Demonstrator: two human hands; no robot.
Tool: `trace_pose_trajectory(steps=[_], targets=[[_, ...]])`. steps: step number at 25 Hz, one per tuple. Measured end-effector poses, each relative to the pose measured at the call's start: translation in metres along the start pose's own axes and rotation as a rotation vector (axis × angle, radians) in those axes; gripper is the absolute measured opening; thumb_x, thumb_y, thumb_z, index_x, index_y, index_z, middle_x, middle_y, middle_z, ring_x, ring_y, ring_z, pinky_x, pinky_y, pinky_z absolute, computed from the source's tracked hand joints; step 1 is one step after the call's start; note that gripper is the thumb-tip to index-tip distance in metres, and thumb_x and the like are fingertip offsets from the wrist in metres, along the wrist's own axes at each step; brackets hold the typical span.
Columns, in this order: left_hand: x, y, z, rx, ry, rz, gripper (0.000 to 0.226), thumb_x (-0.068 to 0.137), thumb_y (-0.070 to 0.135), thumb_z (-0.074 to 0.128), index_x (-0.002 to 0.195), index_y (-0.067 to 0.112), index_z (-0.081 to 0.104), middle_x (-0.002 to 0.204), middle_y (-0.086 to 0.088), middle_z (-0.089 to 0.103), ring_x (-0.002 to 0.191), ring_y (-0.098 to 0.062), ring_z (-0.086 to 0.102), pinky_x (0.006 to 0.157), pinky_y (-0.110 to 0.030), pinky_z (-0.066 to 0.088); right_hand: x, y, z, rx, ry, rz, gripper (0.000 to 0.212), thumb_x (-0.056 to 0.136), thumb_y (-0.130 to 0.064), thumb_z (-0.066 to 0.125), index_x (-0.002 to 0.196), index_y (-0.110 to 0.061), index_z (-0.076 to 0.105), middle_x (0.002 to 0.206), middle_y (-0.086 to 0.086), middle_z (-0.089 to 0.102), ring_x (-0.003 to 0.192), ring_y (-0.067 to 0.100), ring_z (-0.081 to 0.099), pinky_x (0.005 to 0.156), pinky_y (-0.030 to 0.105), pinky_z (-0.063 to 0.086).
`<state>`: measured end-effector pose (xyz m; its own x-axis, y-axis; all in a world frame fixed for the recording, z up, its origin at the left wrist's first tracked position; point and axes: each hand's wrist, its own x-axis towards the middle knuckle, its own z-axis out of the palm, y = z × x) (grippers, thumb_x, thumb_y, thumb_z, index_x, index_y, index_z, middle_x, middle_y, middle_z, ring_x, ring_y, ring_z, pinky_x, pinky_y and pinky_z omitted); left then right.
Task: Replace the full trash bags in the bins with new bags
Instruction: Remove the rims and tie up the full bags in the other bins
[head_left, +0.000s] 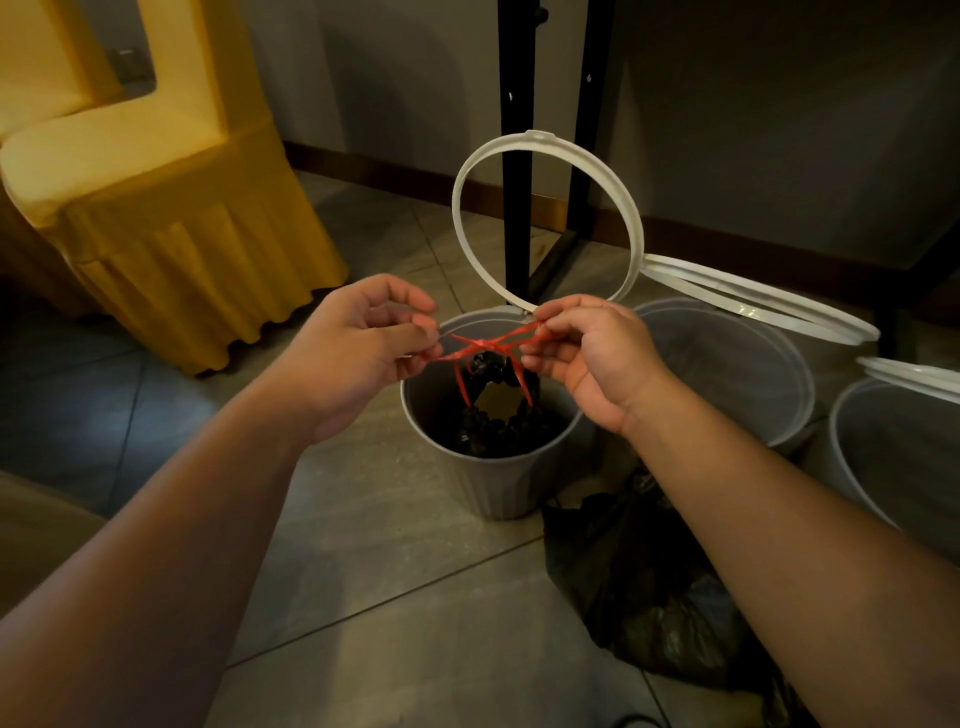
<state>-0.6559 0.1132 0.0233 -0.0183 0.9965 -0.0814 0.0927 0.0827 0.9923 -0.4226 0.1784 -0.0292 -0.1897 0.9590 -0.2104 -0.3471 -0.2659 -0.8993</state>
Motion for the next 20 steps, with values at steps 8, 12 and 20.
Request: trace_pose_trajectory(steps=[8,12,20], targets=[[-0.002,0.003,-0.001,0.006,0.044,0.046,0.026,0.093,-0.008,0.066,0.093,0.017,0.071,0.083,-0.001,0.069,0.072,-0.012,0.066,0.065,-0.029,0.052,0.002,-0.013,-0.009,0.19,-0.016,0.0,0.024,0.094,0.003,0.048,0.099,-0.007,0.069,0.073,0.009,0.072,0.074,0.022,0.075,0.067,0.037,0.061],[0.001,-0.007,-0.004,0.259,0.036,0.035,0.025,0.088,-0.002,0.077,0.098,0.021,0.073,0.082,0.005,0.069,0.075,-0.012,0.066,0.068,-0.03,0.053,0.004,-0.018,-0.018,0.32,0.008,0.096,0.023,0.096,-0.002,0.05,0.103,-0.013,0.069,0.074,0.004,0.069,0.075,0.021,0.075,0.071,0.036,0.055],[0.007,-0.043,-0.028,1.268,-0.153,0.361,0.009,0.098,0.028,0.068,0.101,0.035,0.071,0.088,0.02,0.061,0.079,0.0,0.056,0.068,-0.021,0.04,0.016,-0.02,-0.045,0.022,0.14,0.061,0.009,0.093,-0.014,0.058,0.092,-0.014,0.068,0.061,-0.004,0.046,0.055,0.011,0.043,0.06,0.029,0.035]])
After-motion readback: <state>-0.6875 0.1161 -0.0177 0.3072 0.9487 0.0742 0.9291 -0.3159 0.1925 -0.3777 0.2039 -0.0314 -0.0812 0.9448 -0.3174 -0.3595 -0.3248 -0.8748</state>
